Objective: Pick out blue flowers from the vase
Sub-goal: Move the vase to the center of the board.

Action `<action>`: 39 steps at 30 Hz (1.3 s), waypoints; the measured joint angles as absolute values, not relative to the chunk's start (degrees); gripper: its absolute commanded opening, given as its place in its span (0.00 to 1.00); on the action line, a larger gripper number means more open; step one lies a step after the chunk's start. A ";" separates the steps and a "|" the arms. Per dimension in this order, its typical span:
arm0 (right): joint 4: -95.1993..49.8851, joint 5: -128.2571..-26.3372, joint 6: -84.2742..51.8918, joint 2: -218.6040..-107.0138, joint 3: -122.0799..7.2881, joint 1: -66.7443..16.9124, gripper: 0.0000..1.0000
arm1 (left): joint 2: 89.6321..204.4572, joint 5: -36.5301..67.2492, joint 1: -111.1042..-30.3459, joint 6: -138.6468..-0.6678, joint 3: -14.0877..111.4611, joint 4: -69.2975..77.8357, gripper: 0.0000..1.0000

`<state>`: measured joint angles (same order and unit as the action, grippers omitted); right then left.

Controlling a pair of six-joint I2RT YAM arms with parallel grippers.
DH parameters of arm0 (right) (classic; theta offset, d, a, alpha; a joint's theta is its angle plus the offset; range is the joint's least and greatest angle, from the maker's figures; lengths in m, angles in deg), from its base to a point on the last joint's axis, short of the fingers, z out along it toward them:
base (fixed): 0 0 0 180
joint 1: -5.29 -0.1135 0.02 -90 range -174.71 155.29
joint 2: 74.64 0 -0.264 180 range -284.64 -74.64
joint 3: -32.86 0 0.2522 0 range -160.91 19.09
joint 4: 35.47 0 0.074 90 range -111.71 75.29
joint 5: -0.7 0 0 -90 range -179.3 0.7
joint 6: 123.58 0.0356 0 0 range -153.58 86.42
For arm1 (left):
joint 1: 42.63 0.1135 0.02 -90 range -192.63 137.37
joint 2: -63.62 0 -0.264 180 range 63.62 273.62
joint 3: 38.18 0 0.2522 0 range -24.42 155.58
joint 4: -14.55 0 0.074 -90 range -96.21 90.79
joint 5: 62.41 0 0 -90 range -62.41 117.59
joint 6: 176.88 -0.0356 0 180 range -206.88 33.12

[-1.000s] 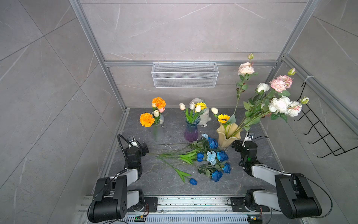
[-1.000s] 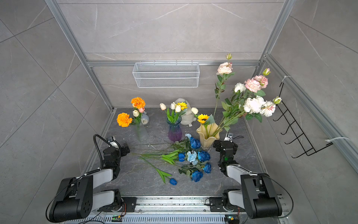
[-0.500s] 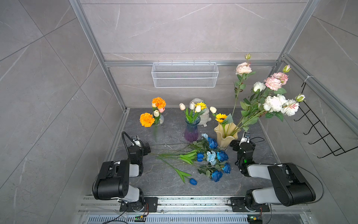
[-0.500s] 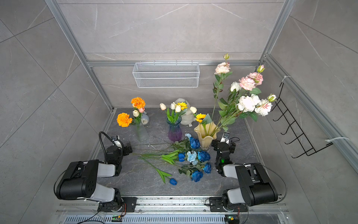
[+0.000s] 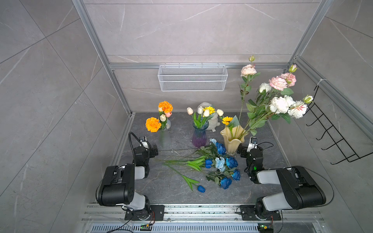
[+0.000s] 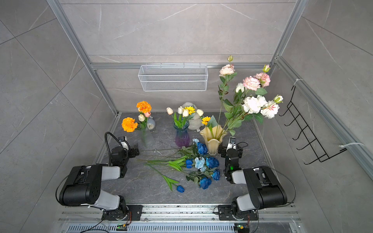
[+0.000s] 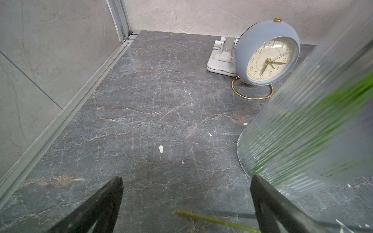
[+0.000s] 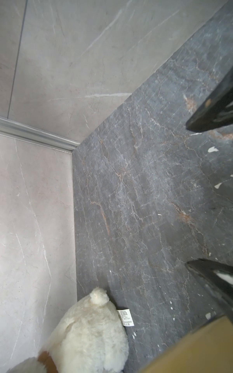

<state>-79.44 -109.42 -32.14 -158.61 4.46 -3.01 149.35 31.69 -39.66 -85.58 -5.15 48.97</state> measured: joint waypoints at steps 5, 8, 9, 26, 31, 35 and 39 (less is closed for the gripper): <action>-79.42 -108.89 -32.19 -158.61 4.42 -3.01 1.00 | 149.35 31.56 -39.66 -85.62 -5.17 48.60 1.00; -79.42 -108.74 -32.21 -158.61 4.42 -3.01 1.00 | 149.35 31.53 -39.66 -85.62 -5.17 48.53 1.00; -79.44 -108.74 -32.25 -158.61 4.42 -3.01 1.00 | 149.35 31.53 -39.66 -85.64 -5.17 48.53 1.00; -82.11 -108.78 -33.22 -158.65 4.66 -3.82 1.00 | 149.35 31.53 -39.77 -85.64 -5.17 48.51 1.00; -83.35 -108.80 -33.22 -158.65 5.29 -3.82 1.00 | 149.35 31.53 -39.77 -85.64 -5.17 48.51 1.00; -83.90 -108.80 -33.22 -158.65 5.51 -3.82 1.00 | 149.37 31.53 -39.77 -85.64 -5.17 48.51 1.00; -85.43 -108.80 -33.24 -158.65 6.47 -3.82 1.00 | 149.35 31.53 -39.77 -85.64 -5.17 48.51 1.00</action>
